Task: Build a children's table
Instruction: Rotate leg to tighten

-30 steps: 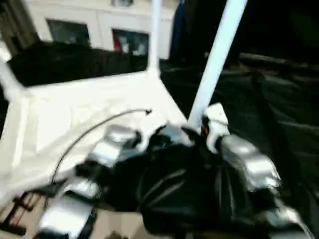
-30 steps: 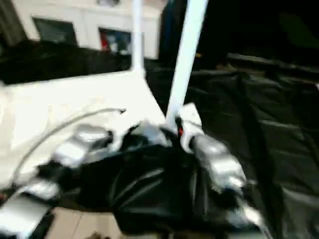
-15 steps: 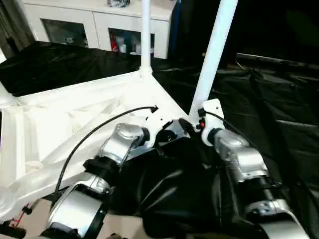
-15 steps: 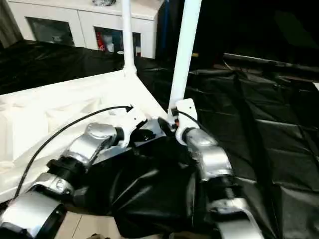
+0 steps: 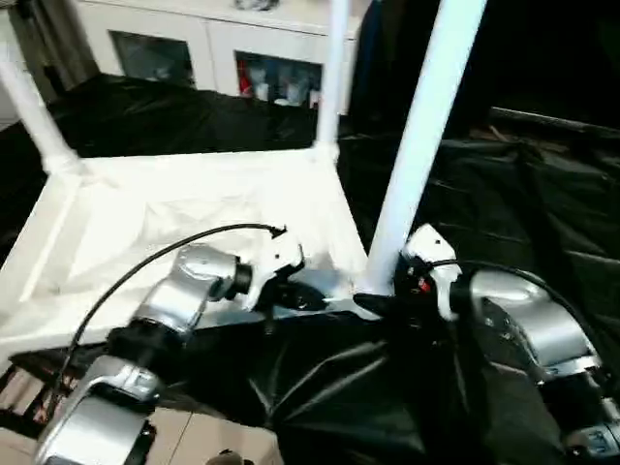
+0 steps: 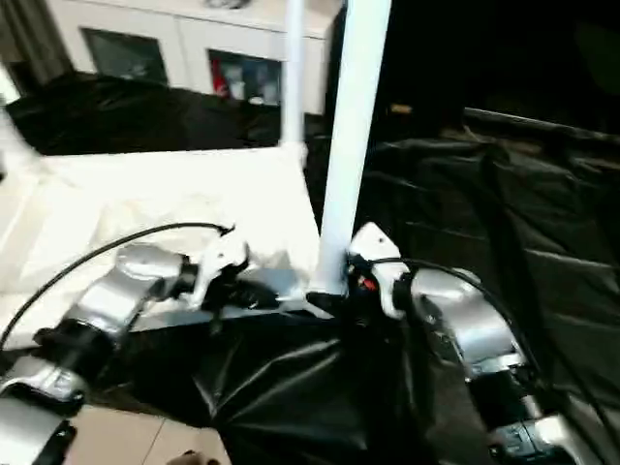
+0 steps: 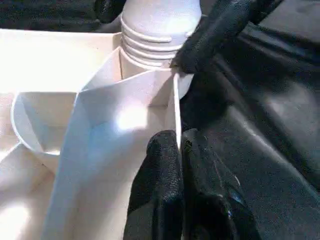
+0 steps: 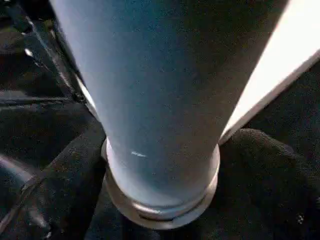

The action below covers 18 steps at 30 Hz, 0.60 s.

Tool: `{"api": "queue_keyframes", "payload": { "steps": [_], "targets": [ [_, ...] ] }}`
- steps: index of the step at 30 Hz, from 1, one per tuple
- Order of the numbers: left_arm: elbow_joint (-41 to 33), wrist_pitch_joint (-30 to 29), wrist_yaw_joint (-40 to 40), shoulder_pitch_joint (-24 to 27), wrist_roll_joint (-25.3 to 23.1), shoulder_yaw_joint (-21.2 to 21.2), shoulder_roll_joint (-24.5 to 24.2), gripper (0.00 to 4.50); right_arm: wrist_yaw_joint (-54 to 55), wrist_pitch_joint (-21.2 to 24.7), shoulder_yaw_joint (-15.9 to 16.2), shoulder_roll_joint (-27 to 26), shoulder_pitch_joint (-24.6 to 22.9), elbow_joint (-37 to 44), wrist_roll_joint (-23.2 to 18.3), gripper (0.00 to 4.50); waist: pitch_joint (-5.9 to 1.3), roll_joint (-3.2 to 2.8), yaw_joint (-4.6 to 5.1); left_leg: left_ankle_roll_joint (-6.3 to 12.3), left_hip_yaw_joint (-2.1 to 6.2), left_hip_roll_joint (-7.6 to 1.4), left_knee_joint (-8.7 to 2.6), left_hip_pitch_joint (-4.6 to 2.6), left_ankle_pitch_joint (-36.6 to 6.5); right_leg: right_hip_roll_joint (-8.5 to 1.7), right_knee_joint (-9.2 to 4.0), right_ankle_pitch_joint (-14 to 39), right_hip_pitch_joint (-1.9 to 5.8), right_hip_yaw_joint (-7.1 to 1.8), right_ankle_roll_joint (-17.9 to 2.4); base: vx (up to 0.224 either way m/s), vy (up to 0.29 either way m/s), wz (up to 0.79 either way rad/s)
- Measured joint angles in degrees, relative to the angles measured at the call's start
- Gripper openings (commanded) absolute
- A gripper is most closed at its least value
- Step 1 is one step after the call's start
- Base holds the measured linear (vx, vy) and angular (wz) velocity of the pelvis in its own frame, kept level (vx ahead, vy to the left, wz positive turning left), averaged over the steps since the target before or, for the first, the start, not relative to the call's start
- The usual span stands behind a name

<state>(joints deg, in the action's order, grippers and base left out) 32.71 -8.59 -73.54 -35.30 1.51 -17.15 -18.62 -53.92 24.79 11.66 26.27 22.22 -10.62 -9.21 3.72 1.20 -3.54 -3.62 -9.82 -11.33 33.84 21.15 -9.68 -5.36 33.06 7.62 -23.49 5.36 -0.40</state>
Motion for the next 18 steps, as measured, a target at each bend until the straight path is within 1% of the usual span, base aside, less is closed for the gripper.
{"api": "queue_keyframes", "payload": {
  "steps": [4, 5, 8, 11, 12, 15, 18],
  "targets": [
    [-0.5, -0.5, -1.3, 0.5, 0.6, -0.1, -0.7, 0.0, -1.8, 0.4, 0.0, 0.3, -0.8, 2.0, -1.2, 3.76, 0.0, 0.0, -0.04, 0.0, -0.02, 0.0, 0.0, 0.0, 0.0, 0.0, 0.0, 0.0, 0.01, -0.02, 0.0, 0.0, 0.0, 0.0],
    [-0.5, -0.6, -1.6, 0.6, 0.6, -0.1, -0.8, 0.0, -2.2, 0.8, 0.0, 0.3, -1.2, 2.4, -1.6, 3.52, 0.0, 0.0, -0.04, -0.01, -0.02, 0.0, 0.0, 0.0, 0.0, 0.0, 0.0, 0.0, 0.01, -0.03, 0.0, 0.0, 0.0, 0.0],
    [-0.6, -1.2, -2.1, 0.6, 0.8, -0.1, -0.9, 0.0, -2.1, 1.1, 0.0, -0.2, -1.9, 2.8, -1.9, 3.41, 0.0, 0.0, 0.03, -0.01, -0.02, 0.0, 0.03, 0.0, 0.0, -0.01, -0.02, 0.0, 0.03, -0.03, 0.0, 0.0, 0.0, 0.0],
    [-0.7, -1.4, -2.3, 0.7, 0.9, -0.1, -1.0, 0.0, -1.8, 1.5, -0.2, -0.6, -2.0, 2.8, -2.3, 3.05, 0.0, 0.0, 0.07, -0.01, -0.02, 0.0, 0.03, -0.01, 0.0, -0.01, -0.03, 0.0, 0.03, -0.03, 0.0, 0.0, 0.0, 0.0],
    [-0.7, -1.5, -2.3, 0.7, 0.9, 0.0, -1.1, 0.0, -1.5, 1.5, -0.2, -0.8, -2.1, 2.8, -2.3, 2.99, 0.0, 0.0, 0.12, -0.01, -0.01, 0.0, 0.03, -0.01, 0.0, -0.01, -0.02, 0.0, 0.03, -0.03, 0.0, 0.0, 0.0, 0.0],
    [-0.7, -1.8, -0.4, 0.7, 0.6, 0.0, -0.7, 0.0, 1.1, 1.7, -1.0, -2.9, -2.4, 2.4, -2.1, 2.83, 0.0, 0.0, 0.25, -0.02, -0.01, 0.0, 0.03, -0.04, 0.0, -0.01, -0.02, 0.0, 0.03, -0.03, 0.0, 0.0, 0.0, 0.0],
    [1.3, -2.1, 4.8, -0.3, -0.9, 0.8, 1.5, 0.0, 8.3, 1.6, -3.5, -7.5, -1.8, -0.9, -1.1, 2.79, 0.0, 0.0, 0.72, -0.02, -0.01, 0.02, 0.07, -0.07, 0.0, -0.01, -0.05, 0.0, 0.06, -0.04, 0.0, 0.0, 0.0, 0.0]
  ]
}}
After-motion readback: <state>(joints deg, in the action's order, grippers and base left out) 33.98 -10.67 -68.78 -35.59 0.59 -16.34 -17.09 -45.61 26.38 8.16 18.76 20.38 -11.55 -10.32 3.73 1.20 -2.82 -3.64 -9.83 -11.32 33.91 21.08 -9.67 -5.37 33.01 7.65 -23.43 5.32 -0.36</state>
